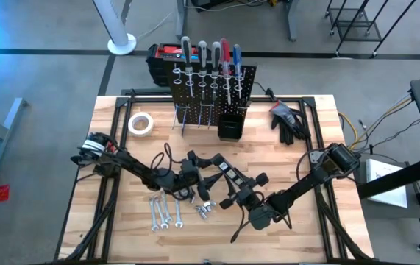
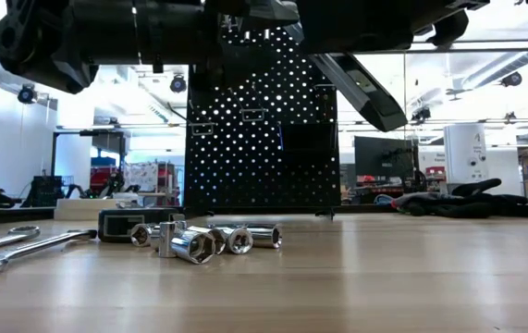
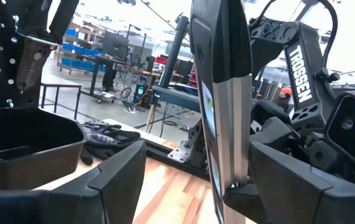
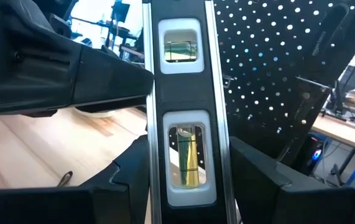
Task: Hang tools onto peg board
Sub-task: Hang the spirit level on the peg board
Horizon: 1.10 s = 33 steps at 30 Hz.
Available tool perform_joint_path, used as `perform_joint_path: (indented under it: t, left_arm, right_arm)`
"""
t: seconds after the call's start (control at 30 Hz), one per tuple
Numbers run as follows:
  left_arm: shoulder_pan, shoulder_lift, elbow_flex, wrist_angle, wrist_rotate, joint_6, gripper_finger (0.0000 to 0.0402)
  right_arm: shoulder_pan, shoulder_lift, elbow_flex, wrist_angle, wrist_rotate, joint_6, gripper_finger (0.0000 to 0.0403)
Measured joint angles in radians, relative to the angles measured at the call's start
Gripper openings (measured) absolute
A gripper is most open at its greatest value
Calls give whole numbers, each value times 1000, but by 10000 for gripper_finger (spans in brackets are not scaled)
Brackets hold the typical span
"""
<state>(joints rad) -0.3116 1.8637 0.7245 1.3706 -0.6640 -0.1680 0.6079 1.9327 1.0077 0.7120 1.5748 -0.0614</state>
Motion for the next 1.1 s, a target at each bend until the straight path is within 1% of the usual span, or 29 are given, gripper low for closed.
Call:
perform_joint_path:
  t: [0.17, 0.37, 0.43, 0.5, 0.57, 0.63, 0.77, 0.8, 0.87, 0.97, 1.03, 1.1]
  left_arm:
    - [18, 0, 16, -42, 24, -13, 267]
    - [31, 0, 53, -85, 54, -22, 266]
    - [33, 0, 71, -107, 55, -21, 258]
    - [33, 0, 86, -135, 57, -23, 238]
    - [33, 0, 92, -152, 75, -14, 204]
    - [33, 0, 95, -157, 86, -12, 159]
    - [33, 0, 93, -137, 113, 6, 48]
    - [33, 0, 90, -130, 120, 16, 39]
    - [35, 0, 88, -126, 130, 23, 40]
    - [33, -1, 74, -124, 124, 30, 40]
    - [33, -3, 55, -118, 123, 34, 40]
    - [33, -11, 26, -119, 122, 40, 40]
  right_arm:
    - [-5, 0, 3, 0, -2, 14, 161]
    - [-7, 5, 43, -1, -10, -66, 161]
    - [-7, 5, 49, -2, -13, -79, 161]
    - [-7, 5, 50, -2, -13, -81, 161]
    - [-7, 6, 50, -4, -16, -82, 161]
    - [-7, 6, 50, -4, -17, -77, 161]
    - [-7, 6, 50, -6, -16, -80, 161]
    - [-8, 6, 50, -6, -16, -83, 161]
    - [-8, 6, 50, -9, -17, -85, 161]
    - [-11, 6, 49, -10, -50, -91, 162]
    - [-14, 7, 48, -10, -73, -86, 180]
    - [-11, 7, 48, -8, -98, -65, 208]
